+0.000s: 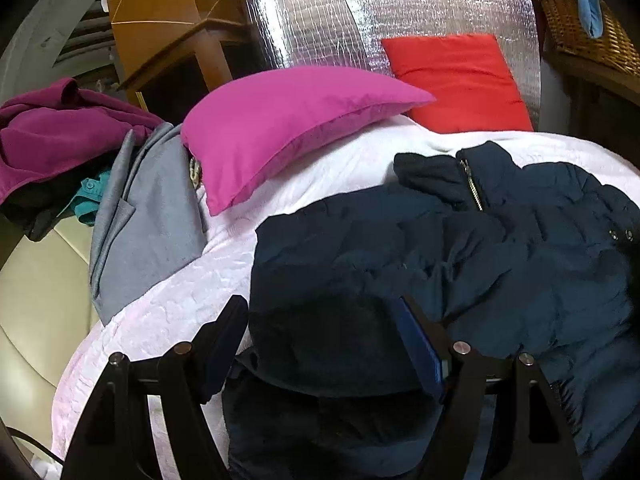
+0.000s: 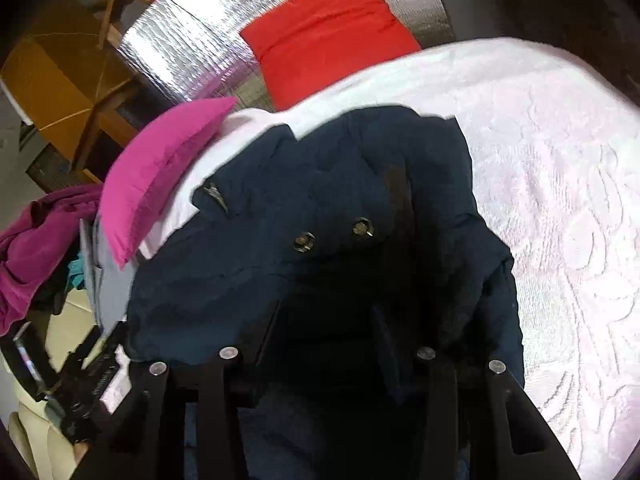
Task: Fold large clothes
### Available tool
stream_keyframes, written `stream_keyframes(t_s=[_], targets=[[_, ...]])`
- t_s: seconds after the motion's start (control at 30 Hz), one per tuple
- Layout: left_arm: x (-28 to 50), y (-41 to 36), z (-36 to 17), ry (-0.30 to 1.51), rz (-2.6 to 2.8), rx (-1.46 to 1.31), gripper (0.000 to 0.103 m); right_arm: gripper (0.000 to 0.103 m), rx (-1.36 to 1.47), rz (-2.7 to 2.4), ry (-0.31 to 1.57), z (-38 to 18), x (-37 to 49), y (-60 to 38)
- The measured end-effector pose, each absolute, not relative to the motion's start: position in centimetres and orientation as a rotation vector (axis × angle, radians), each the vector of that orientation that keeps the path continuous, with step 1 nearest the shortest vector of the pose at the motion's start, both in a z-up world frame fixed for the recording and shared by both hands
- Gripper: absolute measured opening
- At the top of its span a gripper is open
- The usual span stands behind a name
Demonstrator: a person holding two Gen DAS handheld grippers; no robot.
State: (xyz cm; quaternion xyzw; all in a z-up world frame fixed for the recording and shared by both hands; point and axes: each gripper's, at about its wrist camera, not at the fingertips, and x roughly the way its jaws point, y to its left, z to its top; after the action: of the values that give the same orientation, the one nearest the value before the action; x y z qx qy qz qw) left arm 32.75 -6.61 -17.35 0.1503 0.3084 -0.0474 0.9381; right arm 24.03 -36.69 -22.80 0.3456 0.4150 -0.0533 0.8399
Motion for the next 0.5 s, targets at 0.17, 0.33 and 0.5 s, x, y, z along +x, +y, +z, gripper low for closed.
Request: stream_keyframes(t_s=[0.17,0.33,0.5], targets=[[33.7,-7.1,-19.1,0.716,-0.104,0.314,0.076,0.048,0.676,-0.069,0.907,-22.8,24.7,-35.3],[34.4,-7.3,-20.0,0.785,-0.101,0.314,0.076,0.047,0.647,-0.074,0.975,-24.6,25.6,-34.6],[32.9,-7.6,-17.9,0.752,-0.152,0.284,0.076,0.046,0.687,-0.040,0.916,-22.6,24.3,-35.1]])
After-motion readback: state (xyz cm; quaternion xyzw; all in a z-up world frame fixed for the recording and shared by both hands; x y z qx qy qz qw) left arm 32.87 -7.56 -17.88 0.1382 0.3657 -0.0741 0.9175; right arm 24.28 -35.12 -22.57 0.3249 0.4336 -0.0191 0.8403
